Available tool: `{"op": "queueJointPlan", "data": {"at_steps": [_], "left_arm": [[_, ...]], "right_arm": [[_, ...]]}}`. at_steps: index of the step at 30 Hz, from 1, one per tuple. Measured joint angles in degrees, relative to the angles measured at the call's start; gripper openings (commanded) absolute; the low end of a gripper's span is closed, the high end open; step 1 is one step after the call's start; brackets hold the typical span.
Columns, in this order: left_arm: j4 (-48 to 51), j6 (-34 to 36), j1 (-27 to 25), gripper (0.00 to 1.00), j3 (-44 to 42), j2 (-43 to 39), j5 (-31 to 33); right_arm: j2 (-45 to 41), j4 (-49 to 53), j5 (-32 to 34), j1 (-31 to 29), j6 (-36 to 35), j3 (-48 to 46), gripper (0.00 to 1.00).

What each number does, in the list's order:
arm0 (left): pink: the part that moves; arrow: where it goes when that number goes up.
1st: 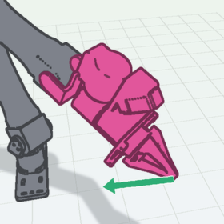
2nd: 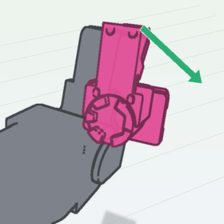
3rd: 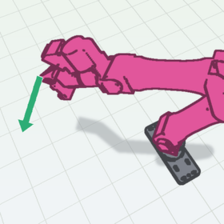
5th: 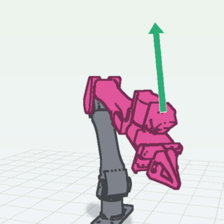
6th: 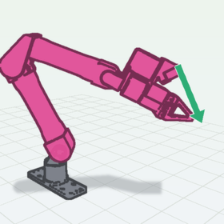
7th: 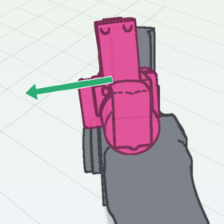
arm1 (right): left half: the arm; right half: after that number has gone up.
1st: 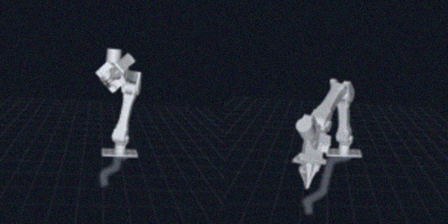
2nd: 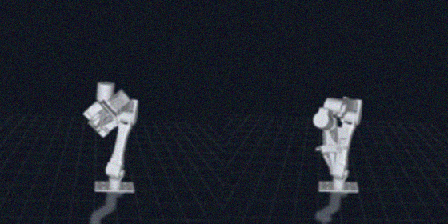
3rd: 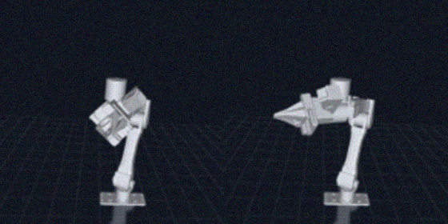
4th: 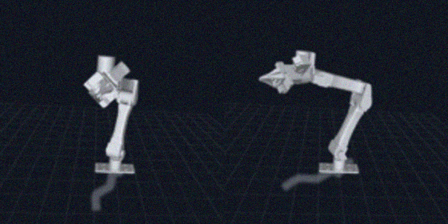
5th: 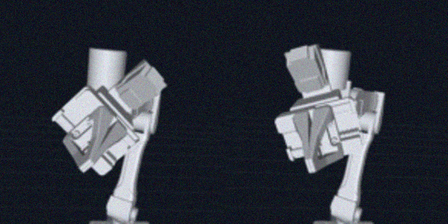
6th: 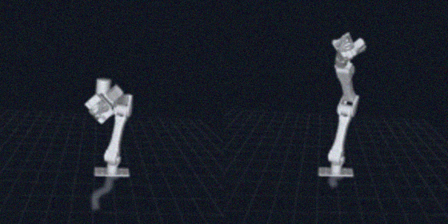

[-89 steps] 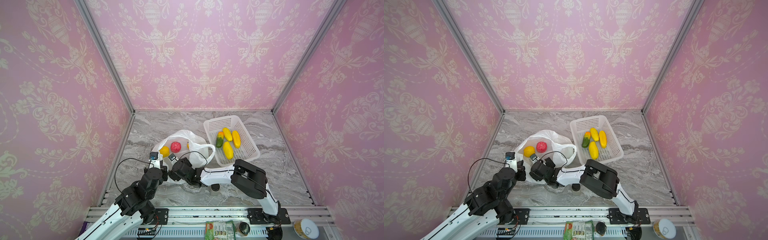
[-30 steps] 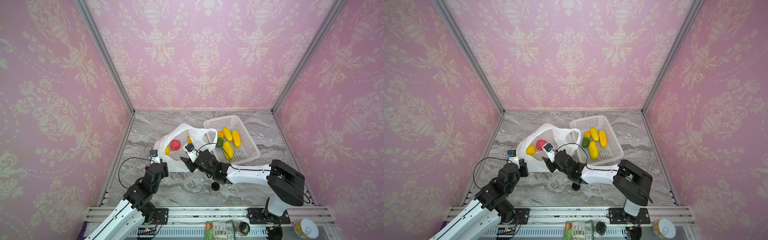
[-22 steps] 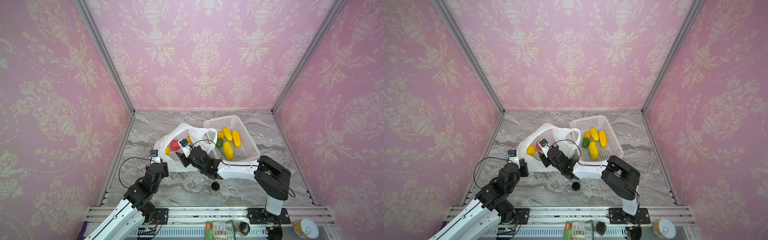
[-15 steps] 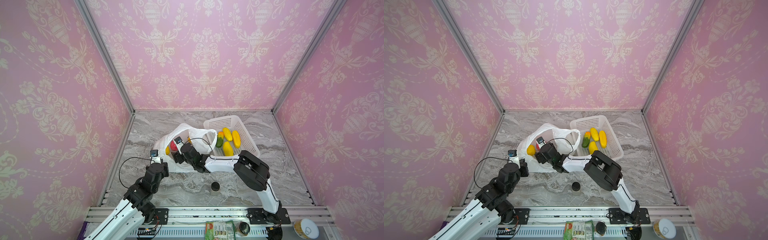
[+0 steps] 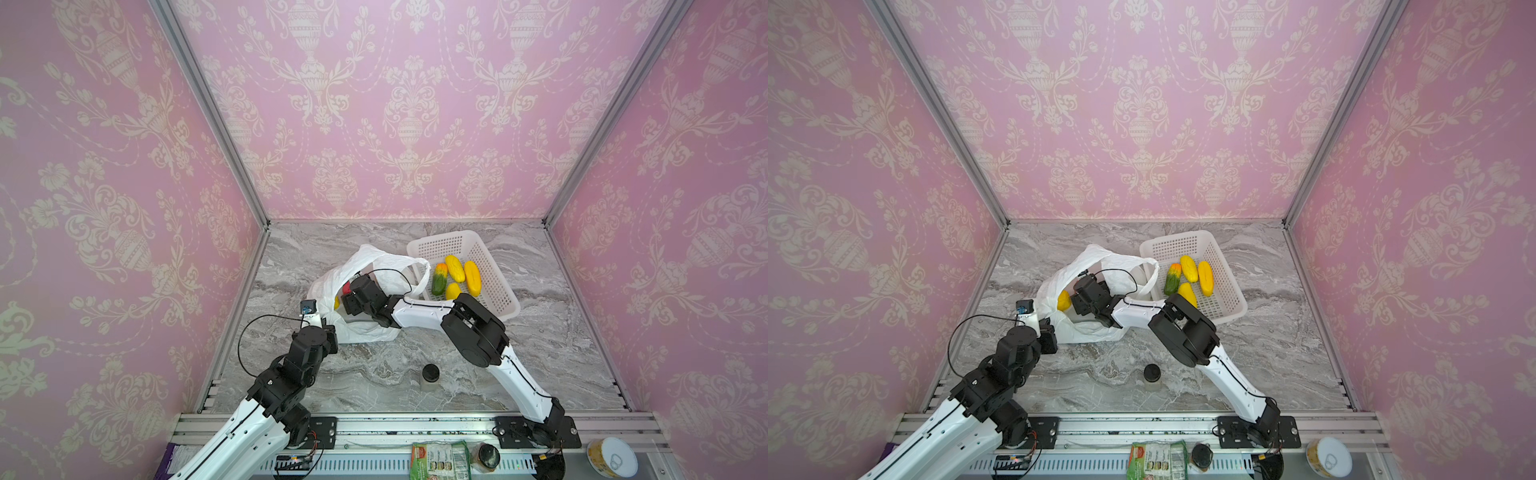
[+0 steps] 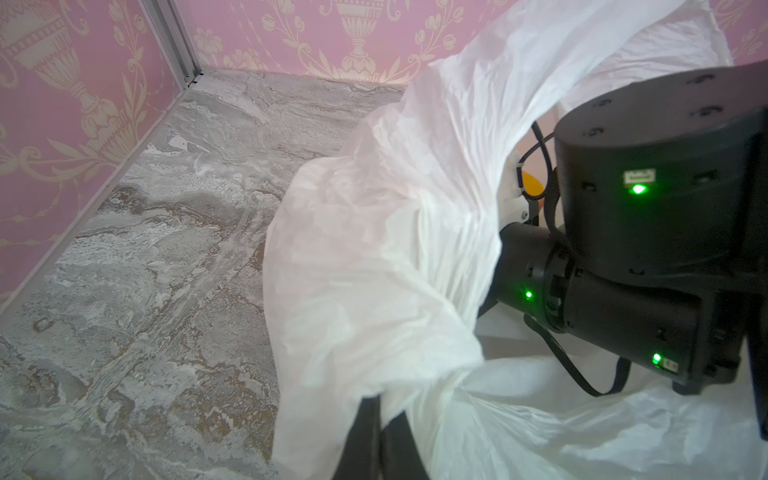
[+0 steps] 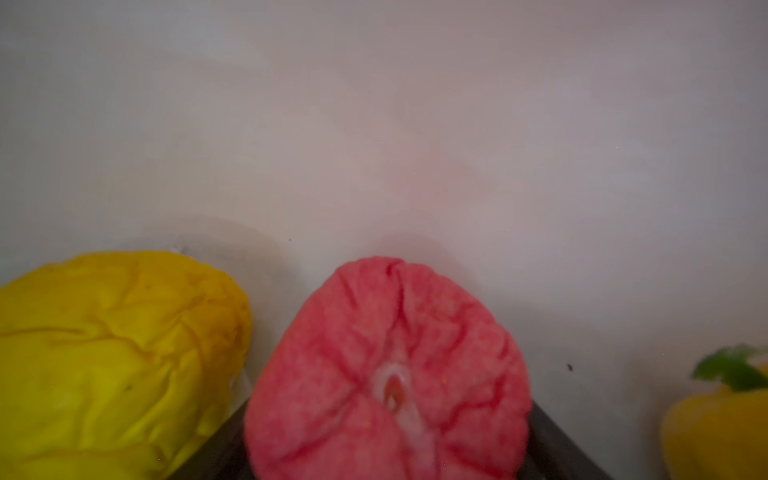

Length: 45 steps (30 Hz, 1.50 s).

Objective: Untie the knot of the plastic bag and take out the fruit
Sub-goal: 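Close the right gripper on the red round fruit and lift it, then carry the red fruit over the white basket and release it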

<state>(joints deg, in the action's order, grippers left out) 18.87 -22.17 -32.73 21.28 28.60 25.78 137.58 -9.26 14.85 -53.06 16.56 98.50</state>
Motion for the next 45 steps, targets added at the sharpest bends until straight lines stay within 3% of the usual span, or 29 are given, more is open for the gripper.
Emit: {"op": "queueJointPlan", "data": {"at_steps": [4, 10, 22, 27, 35, 45], "left_arm": [[0.0, 0.0, 0.0, 0.00, 0.0, 0.0, 0.0], [0.0, 0.0, 0.1, 0.00, 0.0, 0.0, 0.0], [0.0, 0.0, 0.0, 0.00, 0.0, 0.1, 0.0], [0.0, 0.0, 0.1, 0.00, 0.0, 0.0, 0.0], [-0.5, 0.0, 0.1, 0.00, -0.1, 0.1, 0.0], [-0.7, 0.0, 0.3, 0.00, -0.1, 0.0, 0.0]], "right_arm": [[-0.1, -0.7, -1.8, -0.1, 0.1, -0.4, 0.45], [-8.0, -5.1, -2.1, -1.2, -2.1, -12.7, 0.37], [-32.3, -21.8, -1.0, -8.3, -11.4, -38.5, 0.31], [-41.6, -25.6, 1.2, -8.5, -13.8, -46.6, 0.31], [-50.1, -27.0, 9.7, -8.1, -17.0, -49.5, 0.29], [-45.7, -22.5, 13.3, -7.1, -17.0, -45.9, 0.23]]}}
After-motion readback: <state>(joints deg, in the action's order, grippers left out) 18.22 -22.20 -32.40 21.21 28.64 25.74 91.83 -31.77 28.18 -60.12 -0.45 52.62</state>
